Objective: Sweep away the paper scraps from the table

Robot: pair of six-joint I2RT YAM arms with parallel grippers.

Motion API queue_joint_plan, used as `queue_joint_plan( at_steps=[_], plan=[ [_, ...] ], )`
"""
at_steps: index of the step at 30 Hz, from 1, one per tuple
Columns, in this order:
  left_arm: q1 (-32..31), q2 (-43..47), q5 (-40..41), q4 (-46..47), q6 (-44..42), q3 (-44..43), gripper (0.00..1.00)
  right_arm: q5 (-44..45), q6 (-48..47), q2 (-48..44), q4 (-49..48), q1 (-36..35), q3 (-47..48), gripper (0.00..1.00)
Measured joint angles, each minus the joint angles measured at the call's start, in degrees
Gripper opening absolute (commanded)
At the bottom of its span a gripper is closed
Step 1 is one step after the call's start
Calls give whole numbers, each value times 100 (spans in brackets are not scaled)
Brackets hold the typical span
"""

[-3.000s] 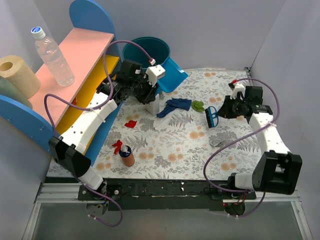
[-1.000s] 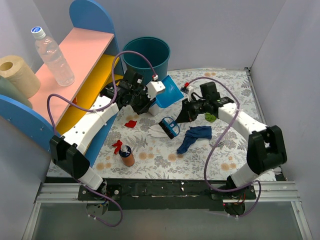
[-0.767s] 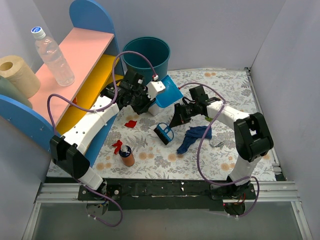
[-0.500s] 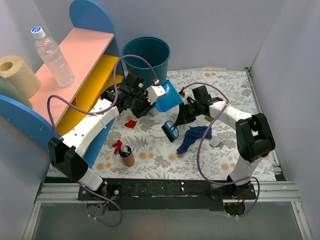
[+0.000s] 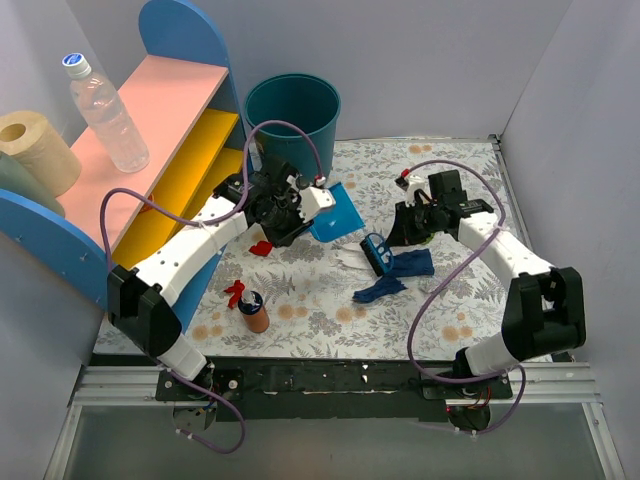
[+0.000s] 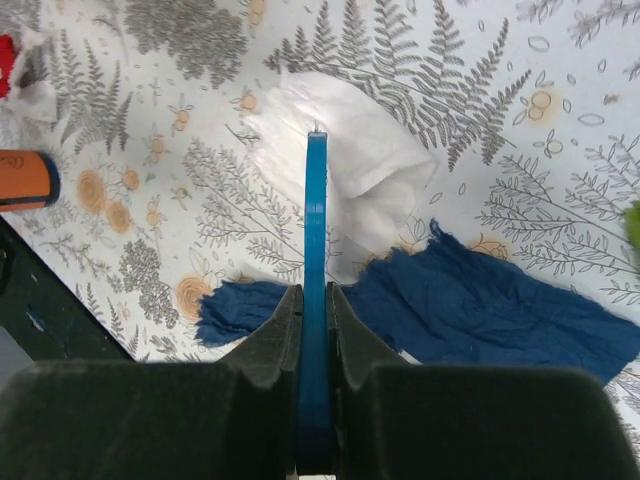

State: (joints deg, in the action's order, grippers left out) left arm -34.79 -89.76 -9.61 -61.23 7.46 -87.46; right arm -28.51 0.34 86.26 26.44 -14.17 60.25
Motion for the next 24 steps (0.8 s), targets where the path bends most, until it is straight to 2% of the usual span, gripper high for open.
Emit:
queue_joint_plan(
  at_steps=[5,8,10,16,24],
  plan=[
    [-63,-142,105,-308,-155,-2,0,50,-210,-503,210,94,354,1],
    [-133,-271,219,-575,-289,-2,0,616,-446,-772,271,181,595,1],
    [-210,-413,323,-804,-402,-2,0,1327,-678,-1019,374,208,608,1],
    [-452,-986,584,-1344,-647,0,0,3003,-1244,-1543,942,223,308,1],
    [-719,-1244,824,-1521,-833,247,0,3969,-1519,-1897,1687,293,-170,1]
  ],
)
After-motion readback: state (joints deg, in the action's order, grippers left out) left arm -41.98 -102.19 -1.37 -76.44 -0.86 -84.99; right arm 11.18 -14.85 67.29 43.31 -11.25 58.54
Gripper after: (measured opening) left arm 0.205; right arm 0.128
